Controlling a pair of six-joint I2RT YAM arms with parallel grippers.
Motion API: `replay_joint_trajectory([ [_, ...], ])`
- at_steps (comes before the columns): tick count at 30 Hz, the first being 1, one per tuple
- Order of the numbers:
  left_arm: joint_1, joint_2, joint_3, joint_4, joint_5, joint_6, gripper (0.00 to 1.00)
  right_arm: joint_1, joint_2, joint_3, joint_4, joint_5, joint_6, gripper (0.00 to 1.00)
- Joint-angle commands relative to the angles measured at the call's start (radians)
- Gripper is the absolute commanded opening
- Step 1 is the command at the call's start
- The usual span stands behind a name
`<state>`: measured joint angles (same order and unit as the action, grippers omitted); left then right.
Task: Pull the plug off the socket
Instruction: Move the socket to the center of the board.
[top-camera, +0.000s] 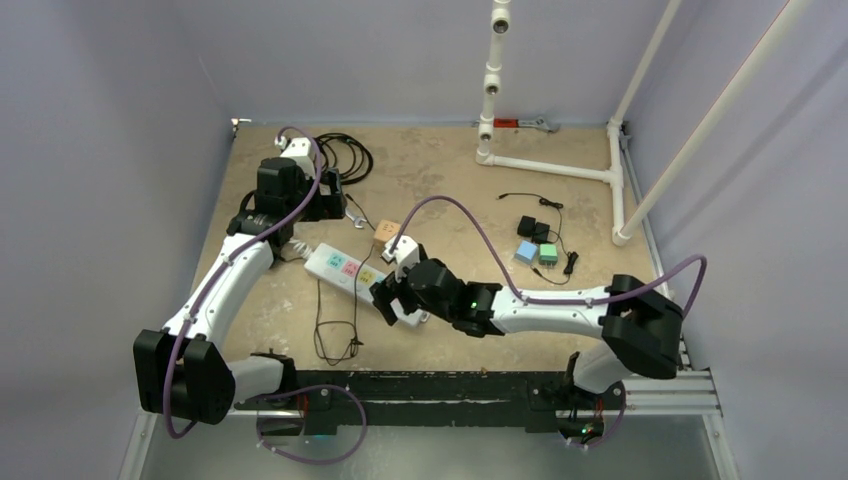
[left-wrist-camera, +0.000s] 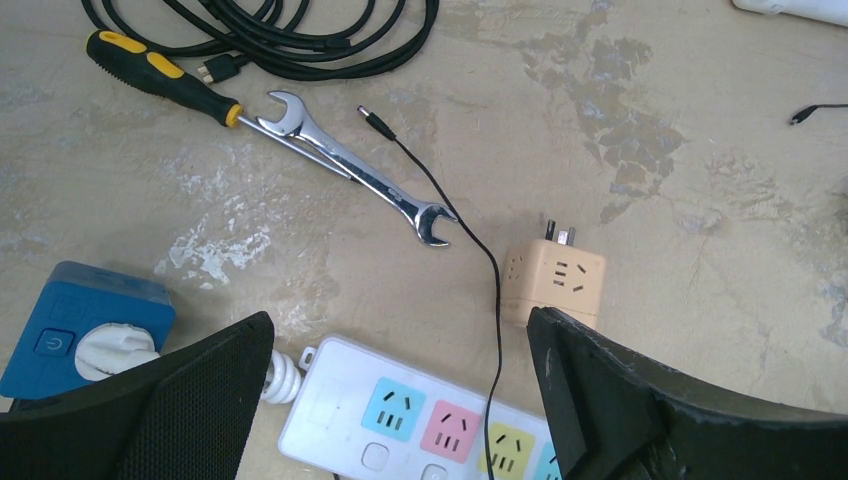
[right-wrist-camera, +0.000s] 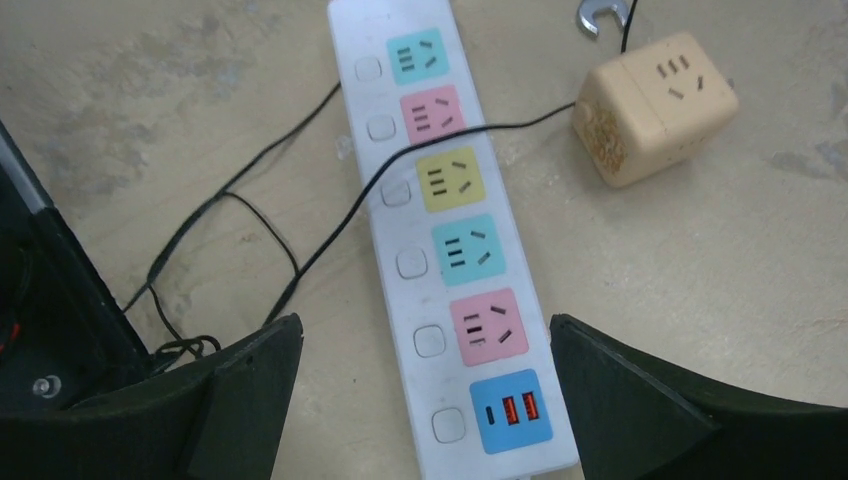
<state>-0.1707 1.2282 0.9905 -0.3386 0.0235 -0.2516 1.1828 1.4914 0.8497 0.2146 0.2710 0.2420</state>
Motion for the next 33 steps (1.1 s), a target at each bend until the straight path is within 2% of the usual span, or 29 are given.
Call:
replay_joint_trajectory([
  [1,0.002,-0.018,0.004,0.031,0.014,-0.011,0.98,0.005,0.063,0.088,-0.047,0.023,0.025,0.91],
  [7,0.002,-0.017,0.003,0.032,0.004,-0.011,0.98,0.031,0.155,0.15,0.028,-0.111,0.18,0.81],
  [12,0.002,-0.015,0.002,0.032,0.001,-0.009,0.98,0.043,0.27,0.216,0.04,-0.159,0.315,0.71],
  [20,0.002,-0.016,0.003,0.033,0.003,-0.011,0.98,0.042,0.359,0.284,0.023,-0.208,0.387,0.68],
  [23,0.002,-0.02,0.003,0.031,0.003,-0.011,0.98,0.043,0.395,0.313,0.001,-0.204,0.399,0.62],
  [33,0.002,-0.021,0.002,0.031,0.007,-0.01,0.98,0.044,0.452,0.357,-0.092,-0.039,0.419,0.56],
])
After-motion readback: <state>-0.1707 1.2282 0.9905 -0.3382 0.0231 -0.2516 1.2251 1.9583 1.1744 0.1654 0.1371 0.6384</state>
